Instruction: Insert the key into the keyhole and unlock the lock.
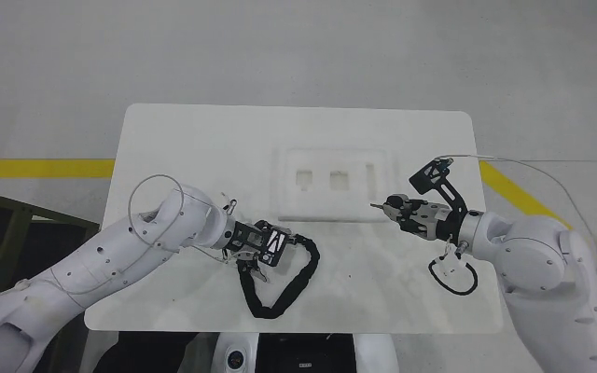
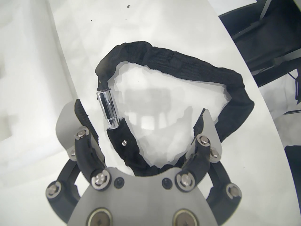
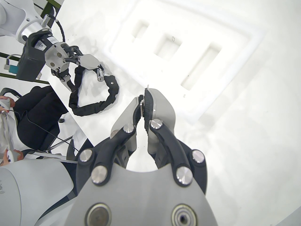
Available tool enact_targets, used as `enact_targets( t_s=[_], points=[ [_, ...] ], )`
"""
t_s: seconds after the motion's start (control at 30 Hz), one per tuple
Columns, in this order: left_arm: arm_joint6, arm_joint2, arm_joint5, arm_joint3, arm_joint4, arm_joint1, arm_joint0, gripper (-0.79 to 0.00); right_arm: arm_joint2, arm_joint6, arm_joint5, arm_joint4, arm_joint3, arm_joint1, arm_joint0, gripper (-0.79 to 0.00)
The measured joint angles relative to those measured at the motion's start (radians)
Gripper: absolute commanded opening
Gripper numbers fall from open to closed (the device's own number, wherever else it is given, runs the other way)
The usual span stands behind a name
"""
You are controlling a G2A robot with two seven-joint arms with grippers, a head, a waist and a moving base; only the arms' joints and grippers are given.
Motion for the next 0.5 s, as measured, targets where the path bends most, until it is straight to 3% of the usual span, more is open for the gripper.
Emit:
enact_targets(
  t_s=[0.5],
  points=[
    [-0.219,-0.015,0.004,0.0,-0.156,-0.019,0.0,-0.009,0.0,0.0,0.0,0.0,0.0,0.0,0.0,-0.785]
  ],
)
